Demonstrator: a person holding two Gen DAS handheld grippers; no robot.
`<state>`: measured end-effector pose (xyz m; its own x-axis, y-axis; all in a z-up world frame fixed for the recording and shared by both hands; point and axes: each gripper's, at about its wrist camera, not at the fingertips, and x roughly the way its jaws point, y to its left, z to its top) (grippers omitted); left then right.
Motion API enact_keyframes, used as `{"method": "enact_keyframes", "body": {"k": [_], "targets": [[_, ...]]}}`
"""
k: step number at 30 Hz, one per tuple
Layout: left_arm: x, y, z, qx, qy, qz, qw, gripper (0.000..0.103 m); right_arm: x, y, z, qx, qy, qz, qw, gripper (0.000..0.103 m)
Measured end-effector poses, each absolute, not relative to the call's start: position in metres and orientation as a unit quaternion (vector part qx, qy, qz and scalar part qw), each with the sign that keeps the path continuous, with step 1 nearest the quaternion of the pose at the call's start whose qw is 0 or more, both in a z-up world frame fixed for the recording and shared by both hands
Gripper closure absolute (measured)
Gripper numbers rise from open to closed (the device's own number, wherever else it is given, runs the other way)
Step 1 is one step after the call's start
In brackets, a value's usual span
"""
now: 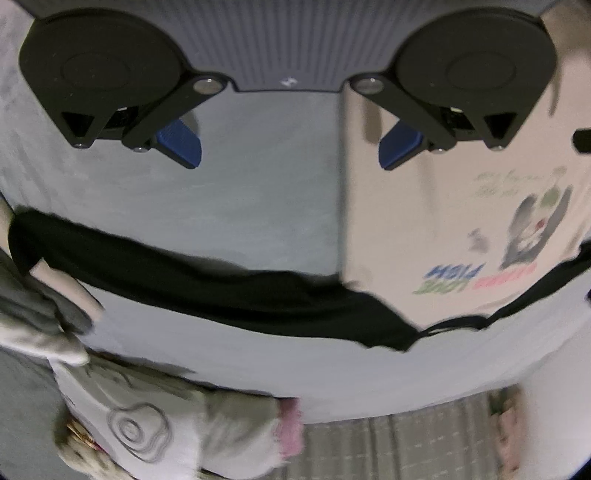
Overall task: Fold clothes
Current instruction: 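Move both tools over the cream T-shirt toward its black sleeves, then grasp the black sleeve with the right tool and lift it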
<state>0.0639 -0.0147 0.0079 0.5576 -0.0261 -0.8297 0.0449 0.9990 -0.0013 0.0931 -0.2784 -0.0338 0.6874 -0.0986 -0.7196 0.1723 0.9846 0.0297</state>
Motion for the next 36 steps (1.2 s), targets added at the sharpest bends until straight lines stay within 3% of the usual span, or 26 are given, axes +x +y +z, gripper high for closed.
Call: {"method": "enact_keyframes", "body": {"k": [17,24,33,36], "targets": [[0.101,0.003,-0.011,-0.053,0.396,-0.013,0.916,0.001,0.129,-0.365,-0.046,0.180,0.336,-0.185,0.906,0.001],[0.120,0.011,-0.016,-0.086,0.382,-0.015,0.920,0.001,0.132,-0.384,-0.051,0.223,0.280,-0.236,0.903,0.014],[0.127,0.004,-0.025,-0.062,0.370,-0.019,0.927,0.001,0.144,-0.405,-0.060,0.260,0.221,-0.278,0.898,0.014],[0.131,0.006,-0.027,-0.066,0.363,-0.024,0.929,0.001,0.156,-0.412,-0.063,0.261,0.203,-0.298,0.895,0.021]]}}
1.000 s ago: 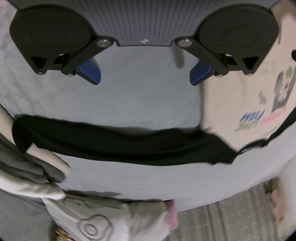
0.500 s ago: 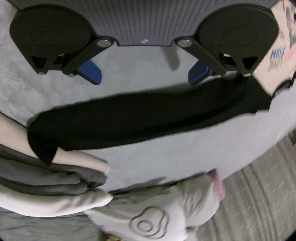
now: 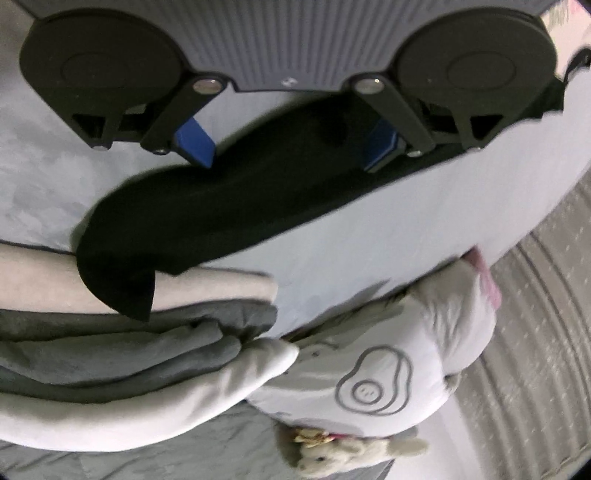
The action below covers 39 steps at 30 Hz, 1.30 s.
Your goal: Fold clothes
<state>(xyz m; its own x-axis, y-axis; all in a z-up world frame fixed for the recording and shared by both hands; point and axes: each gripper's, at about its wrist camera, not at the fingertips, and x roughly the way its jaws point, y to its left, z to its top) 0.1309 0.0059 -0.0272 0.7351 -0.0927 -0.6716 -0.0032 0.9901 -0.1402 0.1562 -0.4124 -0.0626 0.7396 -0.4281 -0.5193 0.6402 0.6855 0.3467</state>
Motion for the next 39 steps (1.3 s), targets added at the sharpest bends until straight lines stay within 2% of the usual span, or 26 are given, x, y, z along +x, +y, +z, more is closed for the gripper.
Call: {"method": "enact_keyframes", "body": {"k": [2,3,5,6,7,13,19,28,34,39], "targets": [[0.132,0.009,-0.027,-0.074,0.360,-0.029,0.929,0.001,0.163,-0.417,-0.063,0.264,0.194,-0.304,0.894,0.027],[0.133,0.010,-0.027,-0.079,0.359,-0.033,0.929,0.001,0.165,-0.419,-0.064,0.268,0.189,-0.305,0.894,0.035],[0.136,0.015,-0.026,-0.095,0.358,-0.045,0.928,0.001,0.170,-0.427,-0.063,0.282,0.177,-0.307,0.891,0.057],[0.137,0.018,-0.025,-0.103,0.358,-0.051,0.927,0.001,0.170,-0.428,-0.062,0.284,0.175,-0.308,0.891,0.076],[0.138,0.020,-0.025,-0.111,0.357,-0.057,0.926,0.001,0.171,-0.429,-0.059,0.281,0.173,-0.308,0.892,0.083],[0.140,0.032,-0.020,-0.143,0.361,-0.075,0.918,0.001,0.176,-0.397,-0.039,0.211,0.148,-0.274,0.927,0.088],[0.132,0.032,-0.007,-0.149,0.352,-0.109,0.918,0.001,0.178,-0.332,-0.010,0.105,0.124,-0.177,0.971,0.089],[0.121,0.039,-0.005,-0.150,0.365,-0.123,0.911,0.001,0.160,-0.235,0.001,-0.077,0.120,-0.024,0.989,0.090],[0.116,0.051,-0.013,-0.183,0.383,-0.127,0.897,0.002,0.123,-0.160,-0.018,-0.264,0.111,0.109,0.952,0.091],[0.109,0.061,-0.018,-0.203,0.389,-0.122,0.890,0.002,0.073,-0.104,-0.061,-0.472,0.075,0.221,0.850,0.094]]}}
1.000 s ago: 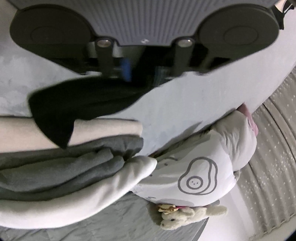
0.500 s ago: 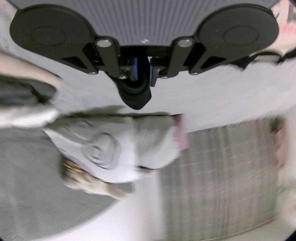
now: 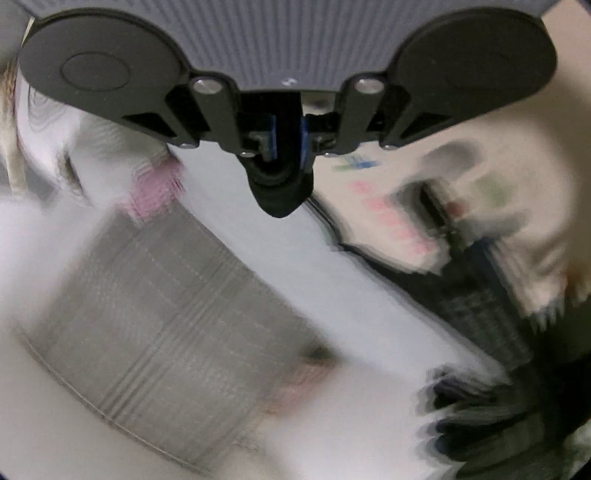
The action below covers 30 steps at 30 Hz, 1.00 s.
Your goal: Fold clothes
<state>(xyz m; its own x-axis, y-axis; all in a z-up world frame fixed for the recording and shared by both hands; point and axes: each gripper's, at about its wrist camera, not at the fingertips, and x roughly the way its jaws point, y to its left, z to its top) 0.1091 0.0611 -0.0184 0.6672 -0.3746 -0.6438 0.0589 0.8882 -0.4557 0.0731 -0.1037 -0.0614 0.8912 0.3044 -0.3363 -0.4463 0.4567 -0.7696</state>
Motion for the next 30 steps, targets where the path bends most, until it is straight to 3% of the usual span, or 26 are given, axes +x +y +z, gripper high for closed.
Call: {"method": "enact_keyframes", "body": {"k": [4,8,13,18,21,23,24,25,27,29,30], "targets": [[0.104,0.067,-0.019,-0.218,0.389,-0.124,0.887,0.002,0.042,-0.086,-0.093,-0.593,0.044,0.250,0.764,0.094],[0.100,0.072,-0.018,-0.240,0.390,-0.132,0.879,0.002,0.036,-0.086,-0.100,-0.608,0.052,0.256,0.750,0.093],[0.100,0.074,-0.019,-0.280,0.391,-0.151,0.864,0.003,0.039,-0.085,-0.087,-0.569,0.074,0.264,0.776,0.069],[0.109,0.072,-0.024,-0.344,0.387,-0.181,0.836,0.012,0.032,-0.079,-0.085,-0.566,0.077,0.276,0.773,0.064],[0.116,0.061,-0.029,-0.351,0.399,-0.183,0.827,0.038,0.037,-0.081,-0.077,-0.513,0.120,0.296,0.797,0.063],[0.121,0.052,-0.034,-0.346,0.410,-0.181,0.824,0.050,0.043,-0.083,-0.069,-0.466,0.145,0.309,0.816,0.060],[0.124,0.047,-0.036,-0.344,0.416,-0.180,0.823,0.067,0.045,-0.084,-0.068,-0.455,0.150,0.312,0.821,0.056],[0.127,0.043,-0.038,-0.342,0.421,-0.178,0.821,0.076,0.047,-0.085,-0.065,-0.433,0.160,0.317,0.828,0.054],[0.127,0.038,-0.041,-0.330,0.420,-0.153,0.832,0.086,0.050,-0.086,-0.063,-0.410,0.177,0.323,0.834,0.054],[0.127,0.036,-0.042,-0.318,0.423,-0.137,0.837,0.087,0.056,-0.092,-0.059,-0.374,0.204,0.331,0.842,0.052],[0.127,0.035,-0.042,-0.317,0.425,-0.136,0.837,0.087,0.058,-0.095,-0.056,-0.360,0.215,0.333,0.845,0.046]]}}
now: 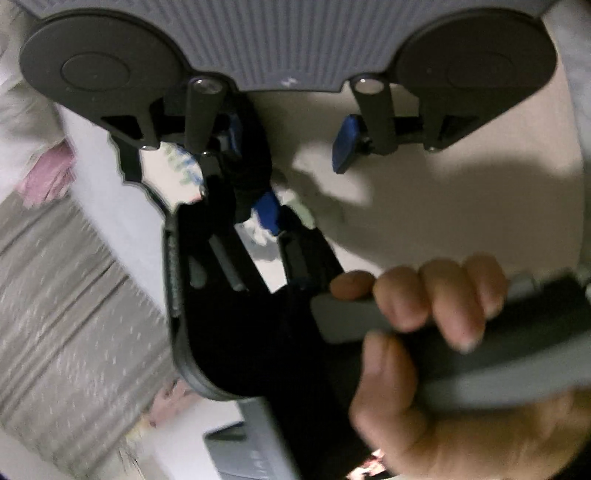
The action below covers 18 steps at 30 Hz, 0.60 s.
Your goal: Fold clothes
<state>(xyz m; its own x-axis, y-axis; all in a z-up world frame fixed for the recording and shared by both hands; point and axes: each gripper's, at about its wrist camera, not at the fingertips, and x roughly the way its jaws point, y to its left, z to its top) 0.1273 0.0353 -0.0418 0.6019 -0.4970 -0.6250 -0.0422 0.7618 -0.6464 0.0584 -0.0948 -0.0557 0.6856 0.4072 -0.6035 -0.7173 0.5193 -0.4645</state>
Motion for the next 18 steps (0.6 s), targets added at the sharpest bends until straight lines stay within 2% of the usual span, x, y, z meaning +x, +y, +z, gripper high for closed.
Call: {"method": "enact_keyframes", "body": {"k": [3,5,8,11,14,17,18], "targets": [[0.127,0.035,-0.041,-0.313,0.428,-0.141,0.836,0.086,0.068,-0.111,-0.040,-0.292,0.264,0.343,0.853,0.029],[0.127,0.035,-0.041,-0.313,0.430,-0.145,0.834,0.085,0.081,-0.133,-0.030,-0.203,0.317,0.353,0.856,0.029],[0.127,0.034,-0.041,-0.315,0.431,-0.147,0.833,0.084,0.104,-0.158,-0.017,-0.101,0.334,0.328,0.878,0.031],[0.126,0.036,-0.042,-0.313,0.432,-0.147,0.833,0.083,0.123,-0.173,-0.018,-0.036,0.334,0.285,0.898,0.032],[0.122,0.052,-0.045,-0.313,0.433,-0.156,0.831,0.079,0.147,-0.175,-0.028,-0.022,0.345,0.239,0.908,0.033],[0.118,0.060,-0.044,-0.318,0.437,-0.163,0.825,0.068,0.161,-0.178,-0.042,-0.011,0.364,0.214,0.906,0.035],[0.115,0.063,-0.041,-0.322,0.439,-0.171,0.821,0.059,0.161,-0.182,-0.043,-0.002,0.367,0.212,0.906,0.045]]}}
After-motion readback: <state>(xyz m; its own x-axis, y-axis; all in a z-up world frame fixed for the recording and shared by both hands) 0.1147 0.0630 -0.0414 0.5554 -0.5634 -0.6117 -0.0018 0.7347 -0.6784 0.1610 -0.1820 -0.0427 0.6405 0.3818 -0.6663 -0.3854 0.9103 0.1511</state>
